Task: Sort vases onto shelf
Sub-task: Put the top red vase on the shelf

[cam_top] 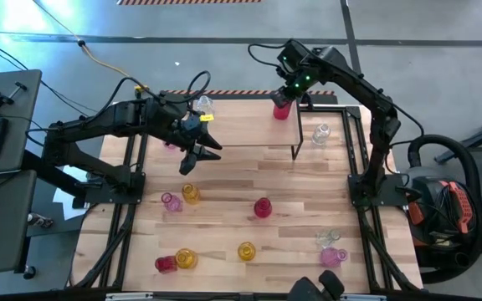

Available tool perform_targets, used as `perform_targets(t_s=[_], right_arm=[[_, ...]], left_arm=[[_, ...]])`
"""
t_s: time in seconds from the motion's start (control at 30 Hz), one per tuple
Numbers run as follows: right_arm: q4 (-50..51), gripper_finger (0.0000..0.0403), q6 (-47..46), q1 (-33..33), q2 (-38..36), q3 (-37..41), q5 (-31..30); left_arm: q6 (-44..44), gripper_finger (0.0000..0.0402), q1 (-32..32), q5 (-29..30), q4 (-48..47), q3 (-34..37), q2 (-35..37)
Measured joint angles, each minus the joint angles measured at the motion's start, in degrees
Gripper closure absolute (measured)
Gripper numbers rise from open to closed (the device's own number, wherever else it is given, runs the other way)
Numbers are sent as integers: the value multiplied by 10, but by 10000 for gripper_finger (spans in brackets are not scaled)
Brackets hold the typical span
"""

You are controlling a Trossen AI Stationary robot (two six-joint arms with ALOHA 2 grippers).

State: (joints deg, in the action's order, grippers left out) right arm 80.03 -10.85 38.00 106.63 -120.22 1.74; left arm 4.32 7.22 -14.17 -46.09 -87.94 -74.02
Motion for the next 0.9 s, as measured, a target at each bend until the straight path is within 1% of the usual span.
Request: perform_targets(t_s=[0.27,0.6,0.9], right_arm=[[-6,295,0,0,1,0,-4],[-12,293,19,-2,1,0,-32],[-14,293,19,-8,1,0,-30]], left_arm=[[-1,259,0,0,0,0,0],[-1,259,0,0,0,0,0],[-1,259,0,0,0,0,0]])
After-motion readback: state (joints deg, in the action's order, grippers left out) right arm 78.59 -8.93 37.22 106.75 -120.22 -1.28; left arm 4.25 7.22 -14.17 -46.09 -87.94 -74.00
